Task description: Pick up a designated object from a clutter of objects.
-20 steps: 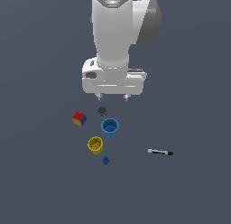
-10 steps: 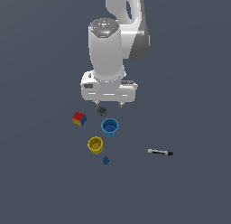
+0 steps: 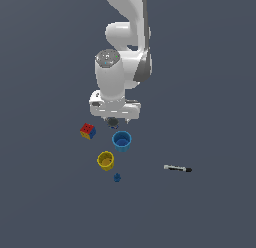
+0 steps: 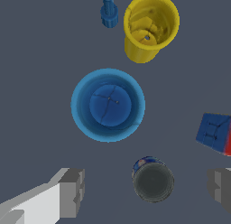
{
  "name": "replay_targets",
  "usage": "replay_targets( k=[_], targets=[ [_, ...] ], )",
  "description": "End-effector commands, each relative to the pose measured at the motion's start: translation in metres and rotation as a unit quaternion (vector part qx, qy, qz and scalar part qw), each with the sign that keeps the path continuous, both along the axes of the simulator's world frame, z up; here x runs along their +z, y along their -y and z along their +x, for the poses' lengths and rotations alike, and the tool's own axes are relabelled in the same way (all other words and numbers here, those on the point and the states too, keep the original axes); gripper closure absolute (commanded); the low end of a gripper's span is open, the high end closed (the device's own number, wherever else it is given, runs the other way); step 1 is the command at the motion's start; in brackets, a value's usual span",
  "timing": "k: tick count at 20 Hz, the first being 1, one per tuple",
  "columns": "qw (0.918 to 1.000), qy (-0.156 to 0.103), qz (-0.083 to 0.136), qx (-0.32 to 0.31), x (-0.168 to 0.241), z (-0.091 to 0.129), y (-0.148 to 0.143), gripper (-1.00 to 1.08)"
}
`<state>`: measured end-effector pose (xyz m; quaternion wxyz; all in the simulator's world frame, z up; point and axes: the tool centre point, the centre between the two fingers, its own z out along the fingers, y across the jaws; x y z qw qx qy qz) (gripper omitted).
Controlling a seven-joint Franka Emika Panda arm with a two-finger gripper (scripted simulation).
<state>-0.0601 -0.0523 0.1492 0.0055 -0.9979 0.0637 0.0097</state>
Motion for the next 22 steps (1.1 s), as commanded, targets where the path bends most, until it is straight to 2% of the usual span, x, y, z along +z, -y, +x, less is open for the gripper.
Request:
replay_targets(
  k=[1,12,22],
  targets=[
    [1.0000,0.002,0.000,-0.009,-0.018,-0.013,0.006,-0.92],
    [0.9992,0.008,-0.004,-0.039,-0.072,-0.066,0.027,-0.92],
    [0.9988,0.009,-0.007,-0.049,-0.085,-0.084,0.032,-0.92]
  ],
)
